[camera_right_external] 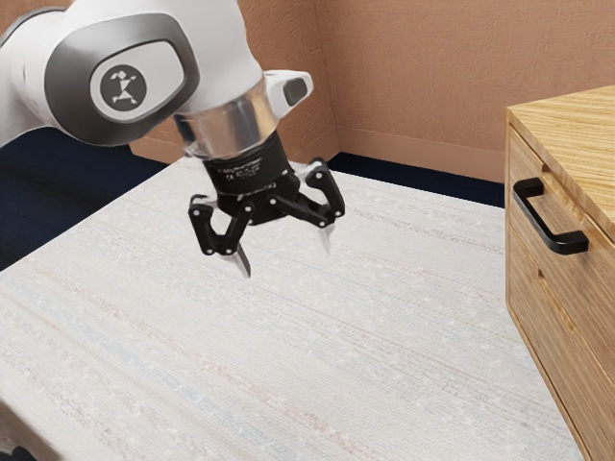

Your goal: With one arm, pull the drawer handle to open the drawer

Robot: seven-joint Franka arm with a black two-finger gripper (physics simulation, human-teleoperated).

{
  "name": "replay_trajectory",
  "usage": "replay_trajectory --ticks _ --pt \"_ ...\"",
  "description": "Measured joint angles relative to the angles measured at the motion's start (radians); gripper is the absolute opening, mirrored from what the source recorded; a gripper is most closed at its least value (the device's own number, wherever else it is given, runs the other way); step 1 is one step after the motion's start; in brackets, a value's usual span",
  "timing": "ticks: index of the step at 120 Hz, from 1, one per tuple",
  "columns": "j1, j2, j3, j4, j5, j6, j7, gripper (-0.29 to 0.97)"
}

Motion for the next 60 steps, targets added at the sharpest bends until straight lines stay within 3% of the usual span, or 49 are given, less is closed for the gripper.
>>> replay_trajectory --ticks 60 --pt "-0.017 0.032 -0.031 0.014 0.000 0.101 -0.204 0.68"
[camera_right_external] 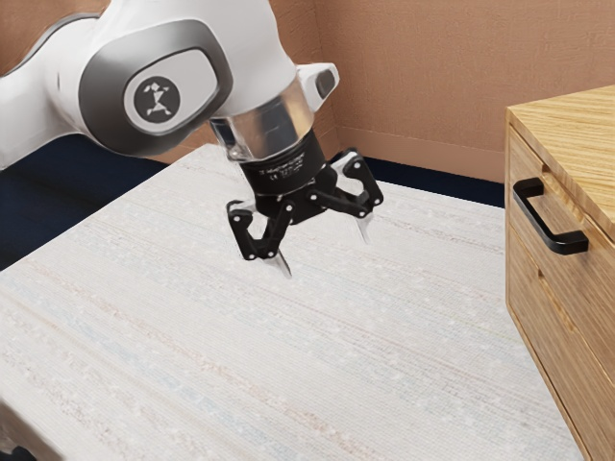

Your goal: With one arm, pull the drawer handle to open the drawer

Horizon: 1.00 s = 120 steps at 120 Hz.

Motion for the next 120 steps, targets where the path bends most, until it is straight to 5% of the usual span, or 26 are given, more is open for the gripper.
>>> replay_trajectory --ticks 84,120 --pt "-0.085 0.168 0.003 0.137 -0.007 0.153 -0.061 0.68" --pt "-0.116 0.213 0.003 0.157 -0.066 0.267 -0.053 0.68"
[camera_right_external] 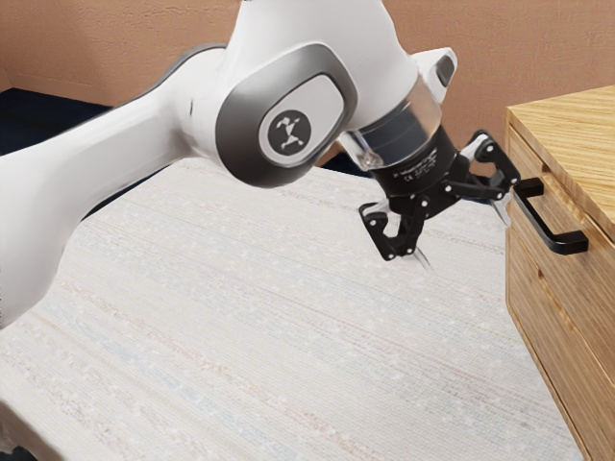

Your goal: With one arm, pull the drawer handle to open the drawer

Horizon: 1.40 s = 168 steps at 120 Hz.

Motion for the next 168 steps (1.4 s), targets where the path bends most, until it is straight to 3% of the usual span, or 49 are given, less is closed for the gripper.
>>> replay_trajectory --ticks 45,98,139,168 --pt "-0.015 0.035 -0.003 0.028 -0.006 0.110 0.007 0.68" --pt "-0.020 0.092 0.000 0.057 -0.002 0.141 0.013 0.68" --pt "-0.017 0.090 0.010 0.058 -0.007 0.094 0.014 0.48" --pt "-0.006 0.066 0.018 0.054 0.003 0.035 0.017 0.45"
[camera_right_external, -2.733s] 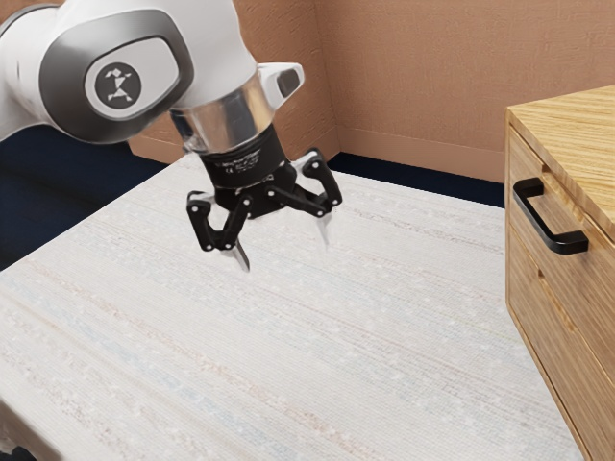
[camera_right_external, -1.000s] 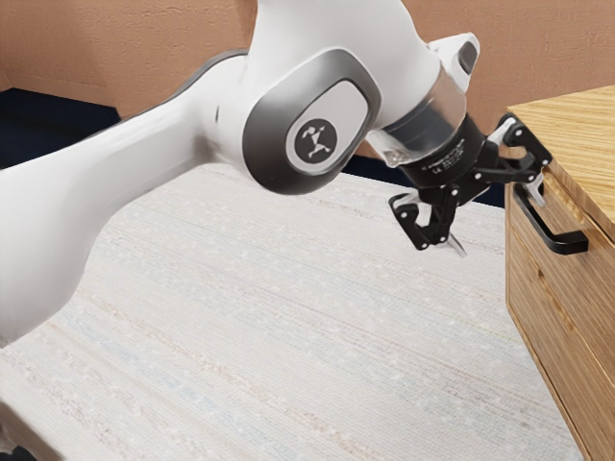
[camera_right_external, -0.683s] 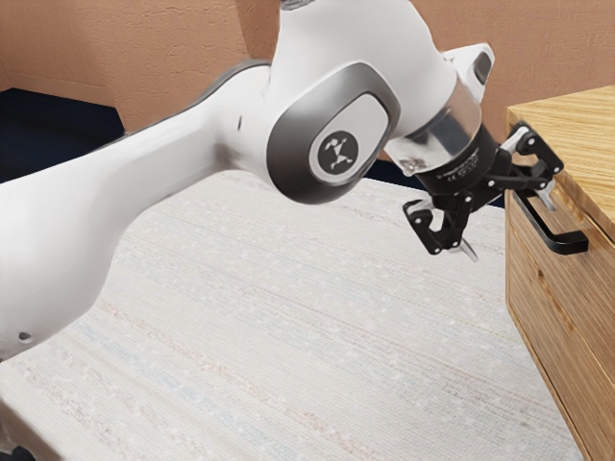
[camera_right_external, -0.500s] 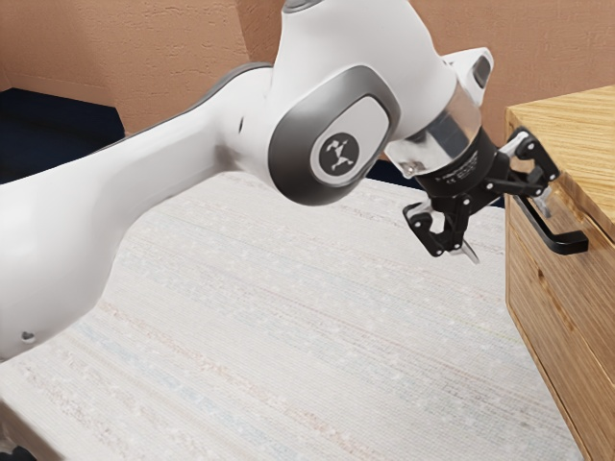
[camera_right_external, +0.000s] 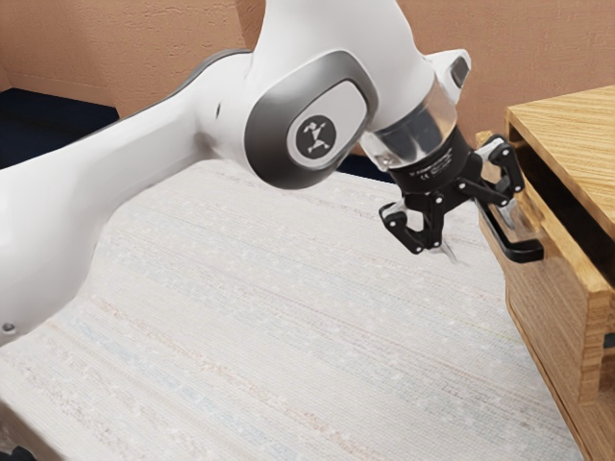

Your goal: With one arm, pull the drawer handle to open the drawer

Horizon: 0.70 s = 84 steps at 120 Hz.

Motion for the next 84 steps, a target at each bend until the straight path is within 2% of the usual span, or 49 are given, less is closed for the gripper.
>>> replay_trajectory --ticks 28,84 --pt "0.006 -0.046 0.001 -0.044 0.006 -0.022 0.005 0.45" --pt "0.024 -0.235 0.013 -0.262 0.007 -0.027 0.015 0.45"
